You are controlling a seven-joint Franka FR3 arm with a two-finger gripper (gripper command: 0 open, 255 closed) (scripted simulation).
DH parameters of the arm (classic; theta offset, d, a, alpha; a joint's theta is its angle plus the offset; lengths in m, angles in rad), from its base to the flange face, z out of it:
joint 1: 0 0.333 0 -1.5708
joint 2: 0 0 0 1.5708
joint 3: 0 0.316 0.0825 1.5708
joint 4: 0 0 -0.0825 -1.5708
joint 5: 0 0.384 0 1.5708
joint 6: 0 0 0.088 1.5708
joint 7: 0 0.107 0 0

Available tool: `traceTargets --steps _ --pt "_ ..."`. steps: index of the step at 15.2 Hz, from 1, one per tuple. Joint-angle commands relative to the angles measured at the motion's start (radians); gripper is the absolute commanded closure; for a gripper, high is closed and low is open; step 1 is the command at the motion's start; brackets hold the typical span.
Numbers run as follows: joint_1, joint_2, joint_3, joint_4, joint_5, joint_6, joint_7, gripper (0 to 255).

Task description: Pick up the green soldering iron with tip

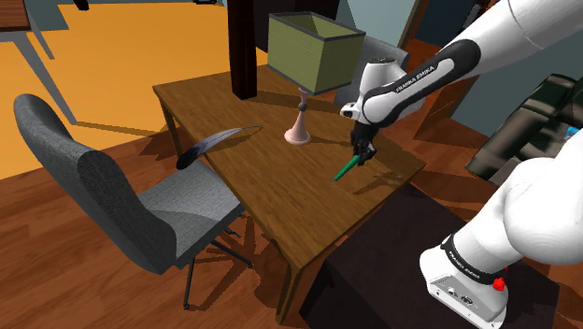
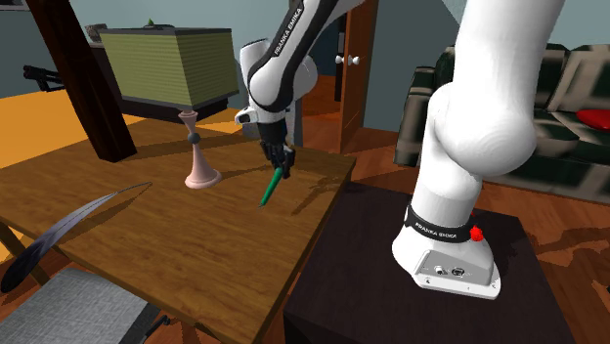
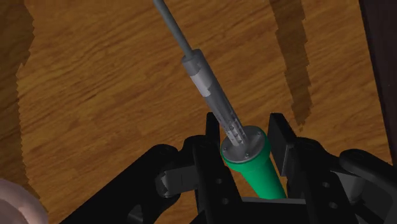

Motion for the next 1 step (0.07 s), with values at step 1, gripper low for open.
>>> traceTargets --steps 1 --pt "0.0 -0.007 0.001 0.002 -0.002 -0.01 0.003 255"
